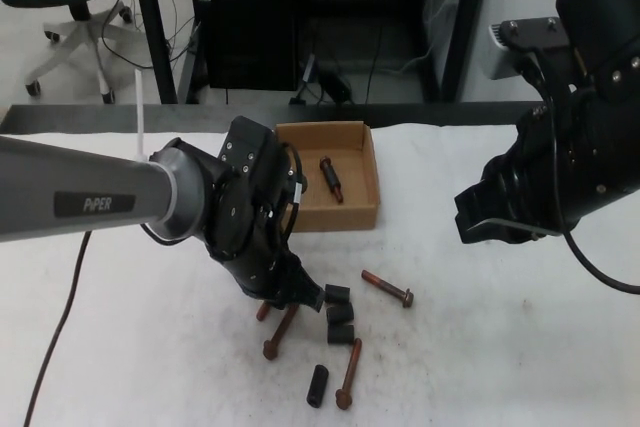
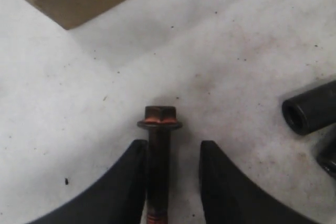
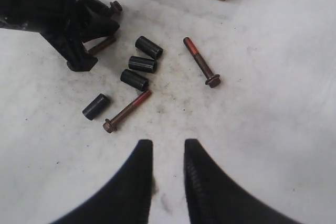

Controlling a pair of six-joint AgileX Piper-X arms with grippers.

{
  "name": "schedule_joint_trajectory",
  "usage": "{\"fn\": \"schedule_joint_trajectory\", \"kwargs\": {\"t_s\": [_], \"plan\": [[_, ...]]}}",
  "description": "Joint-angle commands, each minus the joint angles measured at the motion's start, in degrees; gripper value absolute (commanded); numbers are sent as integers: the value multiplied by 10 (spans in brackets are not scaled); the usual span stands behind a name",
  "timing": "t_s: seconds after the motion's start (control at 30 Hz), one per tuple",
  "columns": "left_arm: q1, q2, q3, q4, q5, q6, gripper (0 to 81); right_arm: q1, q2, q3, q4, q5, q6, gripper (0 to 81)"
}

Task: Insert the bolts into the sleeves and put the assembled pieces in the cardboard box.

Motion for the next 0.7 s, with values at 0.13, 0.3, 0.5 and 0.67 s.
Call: {"fn": "schedule_joint_trajectory", "kwargs": {"t_s": [0.13, 0.3, 0.5, 0.67], "plan": [[-3, 12, 2, -24, -17, -5, 325, 1, -6, 1, 3, -9, 0, 203], [0, 12, 2, -28, -32, -5, 325, 1, -6, 0, 8, -9, 0, 203], [12, 12, 2, -24, -36, -5, 241, 1, -6, 0, 15, -9, 0, 203], [20, 12, 2, -13, -36, -2, 4, 1, -6, 0, 15, -9, 0, 203]]}}
